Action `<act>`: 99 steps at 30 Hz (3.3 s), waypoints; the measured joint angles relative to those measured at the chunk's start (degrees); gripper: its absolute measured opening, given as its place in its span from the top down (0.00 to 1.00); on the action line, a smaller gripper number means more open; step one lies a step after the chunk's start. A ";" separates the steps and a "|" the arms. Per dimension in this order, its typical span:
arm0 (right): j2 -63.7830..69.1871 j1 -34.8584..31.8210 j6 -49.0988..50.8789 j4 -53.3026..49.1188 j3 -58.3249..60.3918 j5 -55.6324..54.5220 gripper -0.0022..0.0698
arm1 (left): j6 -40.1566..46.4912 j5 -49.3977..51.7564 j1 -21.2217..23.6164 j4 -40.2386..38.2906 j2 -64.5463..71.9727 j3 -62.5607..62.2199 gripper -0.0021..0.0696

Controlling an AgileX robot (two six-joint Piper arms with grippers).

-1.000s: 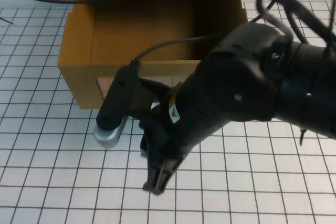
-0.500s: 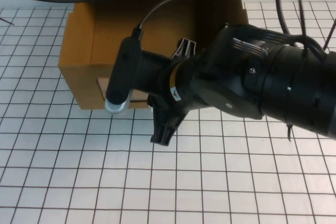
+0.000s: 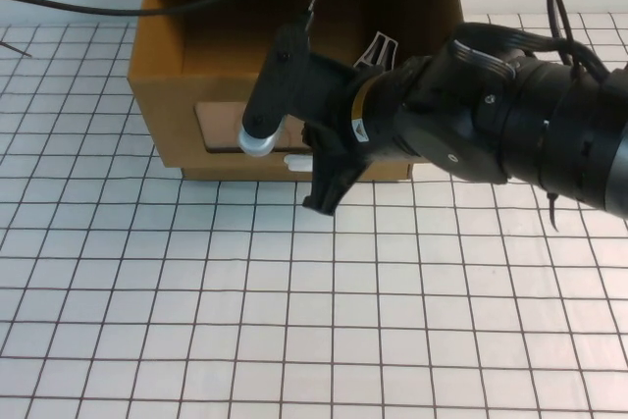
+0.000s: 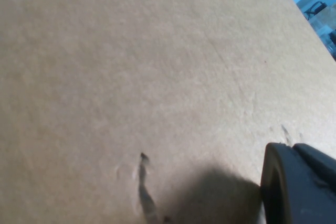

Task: Close the shoe box
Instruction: Close the shoe box with your right arm

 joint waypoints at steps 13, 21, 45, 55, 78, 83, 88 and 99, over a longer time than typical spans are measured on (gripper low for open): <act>3.60 -1.87 0.22 1.53 -3.07 -5.88 0.99 | -0.08 -0.65 0.00 0.40 0.00 0.00 0.98; 6.54 -3.67 3.59 3.76 -8.22 -5.59 0.99 | -0.08 -0.70 0.00 0.50 0.00 0.00 0.98; 1.32 -0.64 -26.03 33.76 -9.79 11.91 0.99 | -0.08 -0.29 0.00 0.30 0.00 0.00 0.98; 5.22 -1.56 -22.14 31.61 -9.79 17.13 0.99 | -0.08 -0.06 0.00 0.16 0.00 0.00 0.98; -1.52 -7.21 -27.06 35.31 -0.86 18.00 0.99 | -0.08 0.27 0.23 -0.11 0.00 0.00 0.98; 0.69 -7.21 -22.14 29.89 -0.12 11.34 0.99 | -0.08 0.71 0.50 -0.50 0.13 0.00 0.98; 3.72 -7.44 -20.86 27.20 -0.12 3.82 0.99 | -0.08 0.76 0.50 -0.52 0.13 0.00 0.98; 7.71 -10.21 -20.81 30.49 -3.77 0.20 0.99 | -0.08 0.84 0.50 -0.62 0.13 0.00 0.98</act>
